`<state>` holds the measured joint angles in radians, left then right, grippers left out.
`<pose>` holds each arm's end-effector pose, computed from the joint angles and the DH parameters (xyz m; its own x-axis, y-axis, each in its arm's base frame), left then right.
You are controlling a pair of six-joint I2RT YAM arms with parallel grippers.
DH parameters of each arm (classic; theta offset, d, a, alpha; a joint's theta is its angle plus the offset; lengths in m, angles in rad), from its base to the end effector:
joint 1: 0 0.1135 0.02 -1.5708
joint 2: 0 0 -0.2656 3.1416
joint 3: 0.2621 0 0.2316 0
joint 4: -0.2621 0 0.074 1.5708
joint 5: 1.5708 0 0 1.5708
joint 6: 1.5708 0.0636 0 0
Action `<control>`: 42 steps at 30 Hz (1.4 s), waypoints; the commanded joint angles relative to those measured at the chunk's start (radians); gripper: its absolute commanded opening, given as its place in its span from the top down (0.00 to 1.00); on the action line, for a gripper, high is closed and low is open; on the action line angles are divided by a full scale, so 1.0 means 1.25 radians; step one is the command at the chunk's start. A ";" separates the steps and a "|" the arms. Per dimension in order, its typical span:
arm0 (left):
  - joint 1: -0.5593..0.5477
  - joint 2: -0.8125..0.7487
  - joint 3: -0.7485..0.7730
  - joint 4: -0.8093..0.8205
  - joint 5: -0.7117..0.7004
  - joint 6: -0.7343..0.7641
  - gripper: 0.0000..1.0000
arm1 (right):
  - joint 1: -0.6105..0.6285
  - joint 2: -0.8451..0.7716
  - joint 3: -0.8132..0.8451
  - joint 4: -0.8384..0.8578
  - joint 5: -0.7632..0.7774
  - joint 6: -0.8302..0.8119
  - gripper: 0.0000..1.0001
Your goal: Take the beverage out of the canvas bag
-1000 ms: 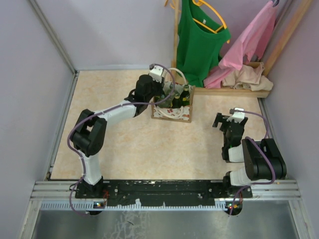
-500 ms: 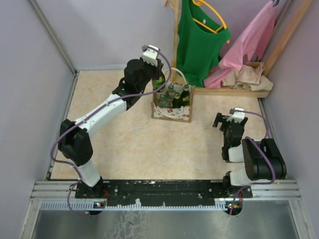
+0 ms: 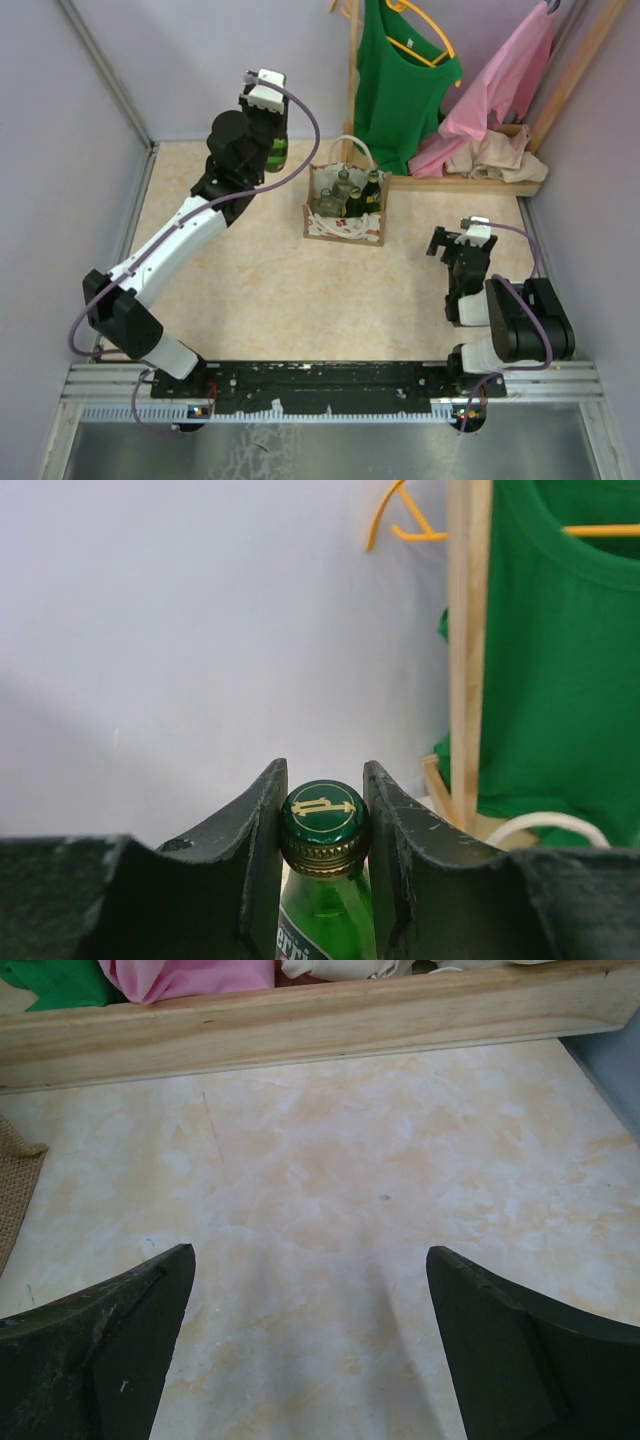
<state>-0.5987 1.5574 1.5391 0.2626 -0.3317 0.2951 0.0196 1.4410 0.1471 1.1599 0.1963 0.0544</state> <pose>0.3184 -0.1922 0.4674 0.2702 0.1485 -0.9513 0.2020 0.9573 0.2068 0.2399 -0.0077 0.1599 -0.1239 0.0509 -0.9910 0.1811 0.9831 0.0279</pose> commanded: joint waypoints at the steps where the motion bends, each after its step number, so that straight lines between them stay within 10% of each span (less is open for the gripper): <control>1: 0.023 -0.066 -0.045 0.088 -0.085 0.029 1.00 | 0.007 0.002 0.027 0.044 0.004 -0.009 0.01; 12: 0.106 -0.139 -0.377 0.272 -0.057 -0.090 1.00 | 0.007 0.002 0.027 0.044 0.004 -0.009 0.01; 42: 0.143 -0.180 -0.738 0.575 0.031 -0.195 1.00 | 0.008 0.002 0.027 0.044 0.005 -0.009 0.01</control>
<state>-0.4232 1.3781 0.6132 0.7353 -0.3191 0.0517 0.0196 1.4410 0.1471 1.1599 0.1963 0.0544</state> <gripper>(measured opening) 0.396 0.990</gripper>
